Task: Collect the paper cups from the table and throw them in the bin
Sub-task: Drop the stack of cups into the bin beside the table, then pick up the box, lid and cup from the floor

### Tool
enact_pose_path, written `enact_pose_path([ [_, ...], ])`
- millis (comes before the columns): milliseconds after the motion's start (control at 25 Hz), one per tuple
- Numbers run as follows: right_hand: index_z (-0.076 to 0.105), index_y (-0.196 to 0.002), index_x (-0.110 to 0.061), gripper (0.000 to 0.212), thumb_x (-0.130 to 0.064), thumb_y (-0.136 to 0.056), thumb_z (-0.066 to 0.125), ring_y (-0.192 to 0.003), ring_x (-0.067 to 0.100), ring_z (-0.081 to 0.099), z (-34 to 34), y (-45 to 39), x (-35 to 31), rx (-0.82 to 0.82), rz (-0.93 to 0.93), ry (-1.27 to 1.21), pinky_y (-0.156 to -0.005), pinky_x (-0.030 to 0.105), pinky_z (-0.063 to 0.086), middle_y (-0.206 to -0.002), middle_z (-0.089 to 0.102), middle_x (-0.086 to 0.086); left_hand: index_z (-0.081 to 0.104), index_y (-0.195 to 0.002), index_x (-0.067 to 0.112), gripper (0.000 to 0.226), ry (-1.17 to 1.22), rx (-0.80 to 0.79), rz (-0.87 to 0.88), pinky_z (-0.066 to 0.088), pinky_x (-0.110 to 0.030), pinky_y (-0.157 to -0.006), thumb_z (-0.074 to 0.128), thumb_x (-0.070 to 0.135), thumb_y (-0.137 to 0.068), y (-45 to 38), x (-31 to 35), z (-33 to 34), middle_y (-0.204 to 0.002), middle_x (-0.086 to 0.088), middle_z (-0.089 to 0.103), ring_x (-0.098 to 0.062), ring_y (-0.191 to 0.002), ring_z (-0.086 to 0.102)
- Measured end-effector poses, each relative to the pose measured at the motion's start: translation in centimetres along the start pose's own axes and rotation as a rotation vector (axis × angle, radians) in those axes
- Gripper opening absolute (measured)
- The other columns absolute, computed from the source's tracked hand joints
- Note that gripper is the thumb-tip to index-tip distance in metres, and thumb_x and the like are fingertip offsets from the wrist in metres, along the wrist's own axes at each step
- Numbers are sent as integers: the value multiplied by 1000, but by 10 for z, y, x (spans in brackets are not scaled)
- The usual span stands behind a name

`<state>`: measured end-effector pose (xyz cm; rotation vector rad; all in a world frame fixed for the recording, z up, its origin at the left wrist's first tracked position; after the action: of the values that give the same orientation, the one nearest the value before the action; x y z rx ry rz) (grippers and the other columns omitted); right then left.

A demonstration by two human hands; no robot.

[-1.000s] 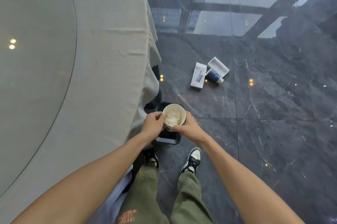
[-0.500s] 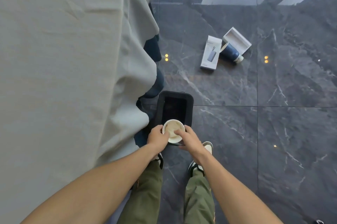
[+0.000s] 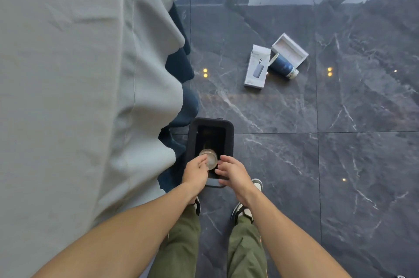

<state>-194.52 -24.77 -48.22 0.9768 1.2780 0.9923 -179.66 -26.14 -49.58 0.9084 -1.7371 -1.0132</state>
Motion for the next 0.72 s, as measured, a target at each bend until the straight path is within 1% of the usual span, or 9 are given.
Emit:
enact_pose_path([
  [40, 54, -141, -22, 45, -13, -97, 55, -120, 20, 63, -8, 10, -13, 8, -20, 26, -108, 48, 50, -121, 66, -2, 59, -143, 27, 40, -30, 13, 30, 47, -44, -113, 45, 15, -107, 10, 15, -2, -146, 2, 61, -18, -133, 58],
  [120, 53, -146, -20, 47, -16, -99, 56, -126, 22, 59, -27, 34, -40, 29, -78, 118, -112, 46, 47, -134, 63, 3, 53, -149, 23, 42, -137, 42, 102, 44, -40, -116, 46, 17, -108, 33, 50, -5, -151, 0, 57, -21, -139, 54],
  [200, 53, -148, -18, 51, -18, -97, 58, -133, 21, 55, -46, 60, -67, 53, -165, 278, -113, 41, 44, -146, 58, 5, 47, -154, 22, 46, -273, 34, 175, 43, -40, -115, 49, 21, -107, 60, 84, -4, -155, -1, 52, -24, -141, 51],
  [280, 53, -149, -17, 54, -22, -95, 60, -137, 20, 52, -72, 96, -92, 84, -233, 429, -113, 37, 43, -150, 55, 5, 42, -156, 21, 51, -419, 13, 249, 41, -42, -118, 52, 25, -106, 95, 120, 3, -158, -2, 48, -26, -144, 48],
  [400, 53, -149, -18, 57, -28, -94, 60, -141, 20, 49, -113, 156, -127, 124, -300, 645, -113, 34, 39, -154, 51, 3, 39, -158, 17, 57, -604, 18, 355, 37, -42, -120, 54, 27, -103, 153, 175, 17, -159, -5, 46, -26, -145, 45],
  [480, 50, -151, -17, 61, -33, -92, 58, -142, 24, 47, -142, 197, -146, 144, -329, 795, -116, 37, 39, -156, 49, 7, 40, -157, 16, 58, -664, 41, 431, 37, -42, -120, 55, 26, -102, 197, 209, 26, -159, -6, 46, -26, -145, 46],
  [560, 49, -151, -17, 65, -37, -90, 57, -141, 31, 45, -163, 227, -163, 166, -353, 926, -115, 42, 39, -154, 48, 12, 40, -157, 18, 59, -722, 66, 499, 36, -43, -120, 56, 27, -101, 230, 236, 34, -160, -5, 45, -26, -145, 45],
  [640, 48, -150, -20, 66, -40, -88, 54, -139, 35, 45, -188, 261, -183, 222, -386, 1013, -114, 47, 40, -152, 46, 12, 38, -157, 20, 61, -757, 114, 553, 36, -45, -120, 57, 33, -100, 266, 263, 43, -161, -3, 43, -26, -146, 44],
  [720, 46, -151, -22, 67, -43, -87, 54, -139, 34, 44, -210, 287, -203, 290, -426, 1094, -113, 48, 39, -152, 45, 10, 34, -158, 20, 65, -808, 158, 608, 35, -46, -119, 55, 38, -100, 293, 288, 55, -161, -4, 41, -26, -147, 41],
])
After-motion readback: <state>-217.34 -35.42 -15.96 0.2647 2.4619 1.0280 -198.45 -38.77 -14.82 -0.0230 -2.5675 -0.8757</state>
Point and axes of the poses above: each hand's wrist, its own y-axis away from the middle knuckle, its own z-axis out of the palm, x = y × z, the point moved 10 cm from there along -y, towards the middle knuckle
